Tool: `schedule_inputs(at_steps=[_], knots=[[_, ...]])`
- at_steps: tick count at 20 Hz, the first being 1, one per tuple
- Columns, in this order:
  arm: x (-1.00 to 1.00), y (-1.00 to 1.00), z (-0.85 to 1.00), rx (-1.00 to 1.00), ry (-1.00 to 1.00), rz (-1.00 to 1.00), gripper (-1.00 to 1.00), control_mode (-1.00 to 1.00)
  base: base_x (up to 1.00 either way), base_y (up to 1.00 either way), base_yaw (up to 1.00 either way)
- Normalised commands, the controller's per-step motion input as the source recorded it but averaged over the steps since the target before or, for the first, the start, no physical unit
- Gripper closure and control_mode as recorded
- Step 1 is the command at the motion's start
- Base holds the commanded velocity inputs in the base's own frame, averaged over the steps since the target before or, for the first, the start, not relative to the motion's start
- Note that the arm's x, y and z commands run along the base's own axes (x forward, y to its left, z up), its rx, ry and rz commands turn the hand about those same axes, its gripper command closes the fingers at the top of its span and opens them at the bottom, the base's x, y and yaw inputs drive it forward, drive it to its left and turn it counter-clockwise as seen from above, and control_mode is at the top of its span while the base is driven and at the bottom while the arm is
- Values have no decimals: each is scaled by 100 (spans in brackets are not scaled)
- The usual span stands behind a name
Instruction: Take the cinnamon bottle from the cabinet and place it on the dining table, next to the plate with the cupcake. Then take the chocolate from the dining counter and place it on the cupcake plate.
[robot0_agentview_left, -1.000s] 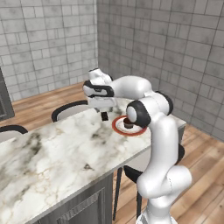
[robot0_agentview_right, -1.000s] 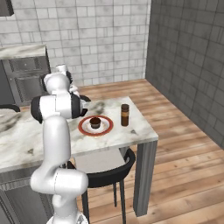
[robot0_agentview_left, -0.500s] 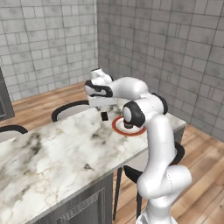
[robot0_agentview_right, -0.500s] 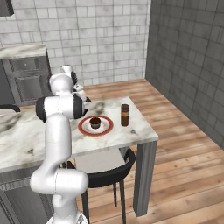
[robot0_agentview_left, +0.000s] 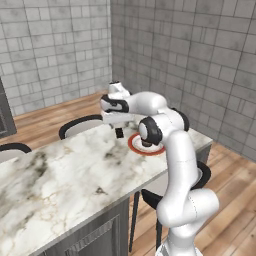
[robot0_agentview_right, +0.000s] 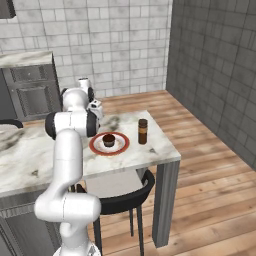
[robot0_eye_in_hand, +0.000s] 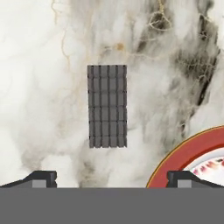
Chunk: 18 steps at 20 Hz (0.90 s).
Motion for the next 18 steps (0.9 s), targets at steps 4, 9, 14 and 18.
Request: schedule_inputs(at_steps=[4, 9, 14, 18], knots=[[33, 1, -29, 6, 0, 21, -100, -100, 0, 0, 0], [28, 6, -27, 0, 0, 15, -100, -100, 0, 0, 0], [14, 3, -17, 0, 0, 11, -100, -100, 0, 0, 0], [0, 1, -17, 0, 0, 11, -100, -100, 0, 0, 0]])
